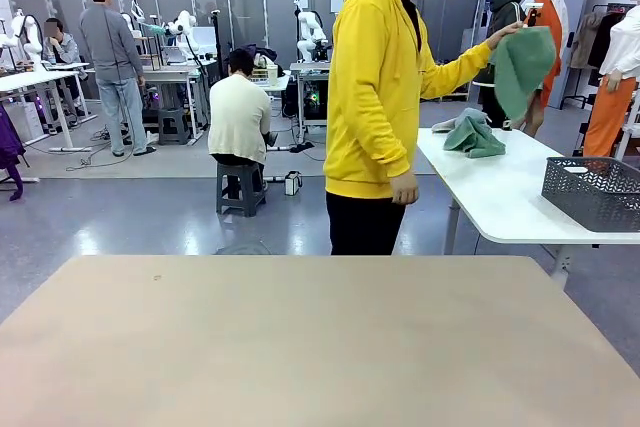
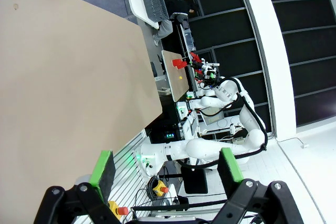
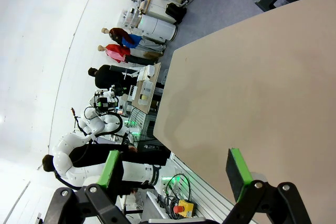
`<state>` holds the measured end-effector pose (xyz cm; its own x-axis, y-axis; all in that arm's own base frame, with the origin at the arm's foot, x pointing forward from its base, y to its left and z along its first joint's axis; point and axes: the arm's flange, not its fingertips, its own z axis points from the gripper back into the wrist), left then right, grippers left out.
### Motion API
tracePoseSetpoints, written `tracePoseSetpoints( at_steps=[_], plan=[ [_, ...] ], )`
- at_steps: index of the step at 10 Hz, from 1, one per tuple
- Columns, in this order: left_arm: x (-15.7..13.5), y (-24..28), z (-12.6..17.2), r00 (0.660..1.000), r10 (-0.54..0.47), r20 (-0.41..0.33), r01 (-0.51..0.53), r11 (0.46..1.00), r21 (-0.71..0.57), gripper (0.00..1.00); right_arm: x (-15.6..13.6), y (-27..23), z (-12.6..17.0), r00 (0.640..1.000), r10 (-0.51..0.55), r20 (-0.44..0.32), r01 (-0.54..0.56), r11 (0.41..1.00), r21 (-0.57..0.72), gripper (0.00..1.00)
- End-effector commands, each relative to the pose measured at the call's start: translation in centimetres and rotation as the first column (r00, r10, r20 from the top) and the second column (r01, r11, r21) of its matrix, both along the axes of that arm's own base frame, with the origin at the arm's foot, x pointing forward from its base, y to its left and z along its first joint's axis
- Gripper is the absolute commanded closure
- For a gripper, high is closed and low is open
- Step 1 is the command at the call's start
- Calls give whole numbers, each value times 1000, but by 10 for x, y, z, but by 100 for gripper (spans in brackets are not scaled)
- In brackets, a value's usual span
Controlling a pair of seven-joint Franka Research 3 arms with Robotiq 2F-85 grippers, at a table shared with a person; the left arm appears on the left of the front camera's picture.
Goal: Fold the towels and place them in the basket.
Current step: When a person lays out a Towel with hook on the table, fold it in half twice.
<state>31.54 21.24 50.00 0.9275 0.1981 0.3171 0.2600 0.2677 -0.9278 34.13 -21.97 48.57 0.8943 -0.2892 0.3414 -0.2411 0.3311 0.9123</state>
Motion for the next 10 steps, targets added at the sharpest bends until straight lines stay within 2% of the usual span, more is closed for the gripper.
tracePoseSetpoints(
  at_steps=[1,10],
  plan=[
    [-2,0,-1,1000,-13,1,13,1000,-2,0,0,1,3,1000,1,19,-1,1000,7,0],
    [-2,0,-1,1000,-13,1,13,1000,-2,0,0,1,3,1000,1,19,-1,1000,7,0]
  ],
)
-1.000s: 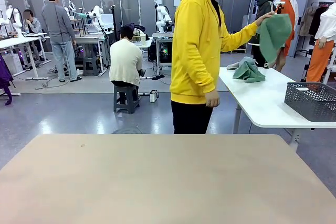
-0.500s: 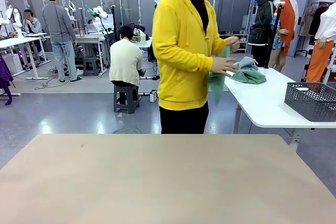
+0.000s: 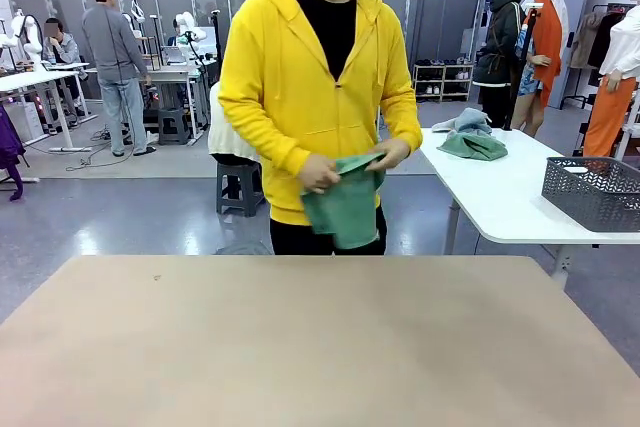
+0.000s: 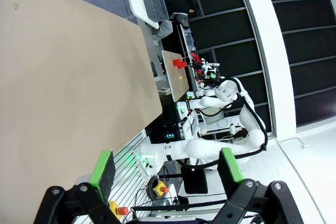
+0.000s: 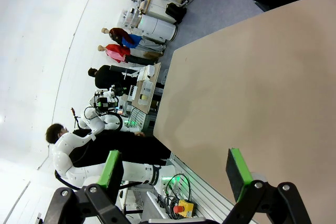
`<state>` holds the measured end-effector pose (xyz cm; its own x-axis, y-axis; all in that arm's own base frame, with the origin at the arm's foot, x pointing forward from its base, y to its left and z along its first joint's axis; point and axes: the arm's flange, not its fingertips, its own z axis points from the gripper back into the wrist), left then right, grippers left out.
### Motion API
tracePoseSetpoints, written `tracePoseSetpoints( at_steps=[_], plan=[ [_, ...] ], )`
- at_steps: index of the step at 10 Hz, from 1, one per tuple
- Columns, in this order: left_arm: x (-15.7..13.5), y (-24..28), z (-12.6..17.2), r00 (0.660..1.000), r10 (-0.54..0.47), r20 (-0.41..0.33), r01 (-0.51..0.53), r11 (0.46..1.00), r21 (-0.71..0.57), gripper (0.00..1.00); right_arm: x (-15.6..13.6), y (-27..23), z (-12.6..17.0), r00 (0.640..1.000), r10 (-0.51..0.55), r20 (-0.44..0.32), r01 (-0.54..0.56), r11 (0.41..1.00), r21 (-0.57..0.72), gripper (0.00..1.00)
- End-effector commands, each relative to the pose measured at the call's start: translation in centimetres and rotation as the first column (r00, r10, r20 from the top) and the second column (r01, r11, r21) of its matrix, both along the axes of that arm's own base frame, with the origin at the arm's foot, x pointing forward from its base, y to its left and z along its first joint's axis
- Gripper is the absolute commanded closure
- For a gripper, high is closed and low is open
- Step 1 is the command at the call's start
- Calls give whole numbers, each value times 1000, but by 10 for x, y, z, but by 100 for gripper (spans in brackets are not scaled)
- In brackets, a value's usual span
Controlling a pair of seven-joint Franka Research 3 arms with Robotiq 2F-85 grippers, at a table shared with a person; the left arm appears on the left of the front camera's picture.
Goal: Fold the towels and place them in the basket.
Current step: When a person lays out a Towel with hook on the table, fold it in half twice.
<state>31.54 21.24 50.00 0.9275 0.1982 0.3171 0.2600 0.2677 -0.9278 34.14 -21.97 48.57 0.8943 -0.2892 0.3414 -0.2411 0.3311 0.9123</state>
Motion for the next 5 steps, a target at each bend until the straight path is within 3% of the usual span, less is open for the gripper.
tracePoseSetpoints(
  at_steps=[1,5],
  plan=[
    [-2,0,-1,1000,-13,1,13,1000,-2,0,0,1,3,1000,1,19,-1,1000,7,0],
    [-2,0,-1,1000,-13,1,13,1000,-2,0,0,1,3,1000,1,19,-1,1000,7,0]
  ],
)
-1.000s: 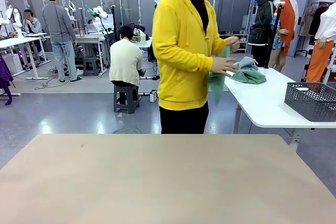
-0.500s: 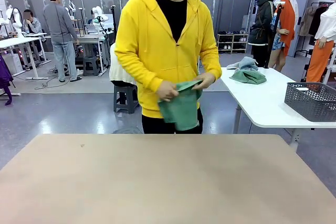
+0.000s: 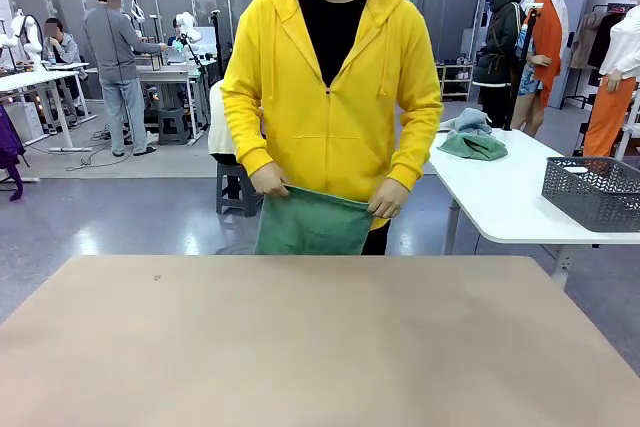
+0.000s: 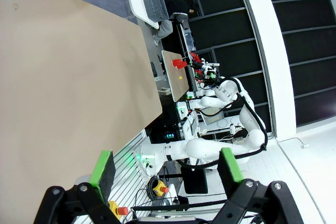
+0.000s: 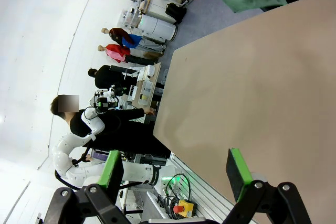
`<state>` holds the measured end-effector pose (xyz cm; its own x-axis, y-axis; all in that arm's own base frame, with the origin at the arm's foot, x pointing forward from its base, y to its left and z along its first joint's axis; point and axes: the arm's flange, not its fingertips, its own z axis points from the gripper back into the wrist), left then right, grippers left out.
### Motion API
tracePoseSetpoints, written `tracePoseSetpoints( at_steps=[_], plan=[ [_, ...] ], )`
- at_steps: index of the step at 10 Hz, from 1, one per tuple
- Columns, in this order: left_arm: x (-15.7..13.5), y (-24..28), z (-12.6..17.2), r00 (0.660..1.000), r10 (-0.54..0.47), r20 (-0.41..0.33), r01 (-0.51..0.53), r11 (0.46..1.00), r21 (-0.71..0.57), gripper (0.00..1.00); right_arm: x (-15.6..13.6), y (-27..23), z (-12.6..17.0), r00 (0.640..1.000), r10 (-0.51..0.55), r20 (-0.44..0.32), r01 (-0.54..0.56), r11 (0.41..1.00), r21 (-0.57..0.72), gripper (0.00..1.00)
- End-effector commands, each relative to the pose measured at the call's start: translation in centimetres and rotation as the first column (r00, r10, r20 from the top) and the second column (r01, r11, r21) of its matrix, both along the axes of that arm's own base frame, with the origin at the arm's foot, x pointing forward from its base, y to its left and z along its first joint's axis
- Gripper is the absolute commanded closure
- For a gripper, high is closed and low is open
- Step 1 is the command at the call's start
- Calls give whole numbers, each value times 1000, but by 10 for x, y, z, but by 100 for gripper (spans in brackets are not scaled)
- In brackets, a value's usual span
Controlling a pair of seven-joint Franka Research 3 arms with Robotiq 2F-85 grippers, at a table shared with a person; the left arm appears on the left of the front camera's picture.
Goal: Fold the towels and place them in the basket.
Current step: When a person lays out a Towel with hook on the table, fold it in half twice.
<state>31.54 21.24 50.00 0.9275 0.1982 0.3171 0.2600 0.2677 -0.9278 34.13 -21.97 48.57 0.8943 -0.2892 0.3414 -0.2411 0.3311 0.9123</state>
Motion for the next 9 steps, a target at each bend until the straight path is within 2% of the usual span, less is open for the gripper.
tracePoseSetpoints(
  at_steps=[1,9],
  plan=[
    [-2,0,-1,1000,-13,1,13,1000,-2,0,0,1,3,1000,1,19,-1,1000,7,0],
    [-2,0,-1,1000,-13,1,13,1000,-2,0,0,1,3,1000,1,19,-1,1000,7,0]
  ],
)
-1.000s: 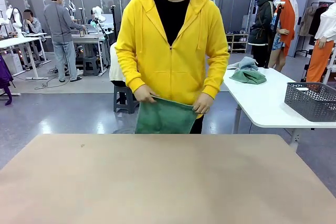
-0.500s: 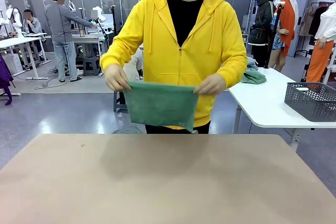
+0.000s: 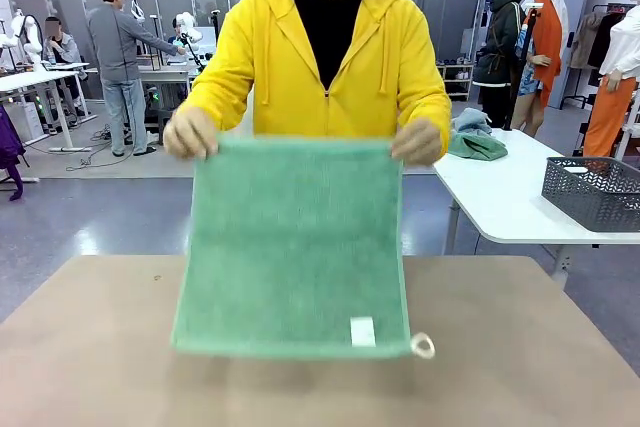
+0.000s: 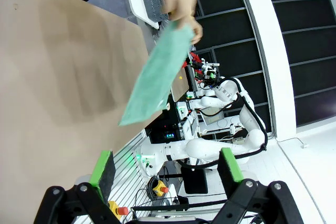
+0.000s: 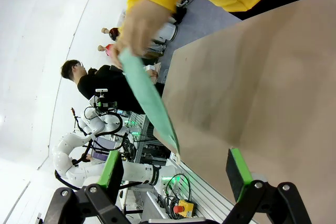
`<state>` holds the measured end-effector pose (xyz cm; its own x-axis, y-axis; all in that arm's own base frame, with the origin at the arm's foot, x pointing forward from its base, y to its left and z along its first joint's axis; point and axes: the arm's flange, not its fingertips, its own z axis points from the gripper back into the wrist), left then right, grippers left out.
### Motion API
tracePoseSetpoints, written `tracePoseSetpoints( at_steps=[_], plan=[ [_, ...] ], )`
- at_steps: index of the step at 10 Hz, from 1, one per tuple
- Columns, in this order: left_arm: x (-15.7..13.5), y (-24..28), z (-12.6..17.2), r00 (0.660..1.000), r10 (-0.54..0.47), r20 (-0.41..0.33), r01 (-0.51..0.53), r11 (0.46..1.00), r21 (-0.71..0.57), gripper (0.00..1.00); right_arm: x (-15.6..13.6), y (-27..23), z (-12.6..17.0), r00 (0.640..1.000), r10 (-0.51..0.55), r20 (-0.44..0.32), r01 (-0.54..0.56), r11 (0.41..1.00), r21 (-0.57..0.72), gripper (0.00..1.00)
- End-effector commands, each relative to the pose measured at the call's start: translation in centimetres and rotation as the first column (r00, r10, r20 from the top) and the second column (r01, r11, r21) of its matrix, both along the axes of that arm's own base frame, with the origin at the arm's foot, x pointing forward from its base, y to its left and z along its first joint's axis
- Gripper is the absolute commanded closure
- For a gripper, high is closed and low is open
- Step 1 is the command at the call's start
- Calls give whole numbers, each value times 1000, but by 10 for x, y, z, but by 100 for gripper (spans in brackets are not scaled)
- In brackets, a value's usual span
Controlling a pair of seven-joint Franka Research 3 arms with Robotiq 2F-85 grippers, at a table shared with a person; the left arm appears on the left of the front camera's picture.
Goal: Fold the towels and place them in the basket.
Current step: When a person lays out a Towel with hook on the table, fold it in half twice.
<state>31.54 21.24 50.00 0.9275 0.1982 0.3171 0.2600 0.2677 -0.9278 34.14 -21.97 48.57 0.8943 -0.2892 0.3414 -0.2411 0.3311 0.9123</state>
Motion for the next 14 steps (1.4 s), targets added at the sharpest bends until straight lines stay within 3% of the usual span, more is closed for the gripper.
tracePoseSetpoints(
  at_steps=[1,7,8,9,11,13,14],
  plan=[
    [-2,0,-1,1000,-13,1,13,1000,-2,0,0,1,3,1000,1,19,-1,1000,7,0],
    [0,-1,2,1000,-19,12,18,999,37,0,0,0,0,1000,0,0,0,1000,0,0],
    [2,-7,11,997,-69,44,64,993,99,0,2,2,12,998,43,53,-42,999,-19,0],
    [5,-14,23,988,-129,86,112,978,175,0,5,10,25,989,104,104,-90,987,-132,0],
    [12,-45,51,951,-271,149,188,889,417,0,10,44,53,940,279,195,-217,933,-288,0],
    [14,-91,75,870,-431,237,221,774,594,0,14,93,72,863,438,250,-314,854,-414,0],
    [12,-116,82,810,-532,247,256,699,668,0,11,119,80,805,529,268,-361,796,-487,0]
  ],
)
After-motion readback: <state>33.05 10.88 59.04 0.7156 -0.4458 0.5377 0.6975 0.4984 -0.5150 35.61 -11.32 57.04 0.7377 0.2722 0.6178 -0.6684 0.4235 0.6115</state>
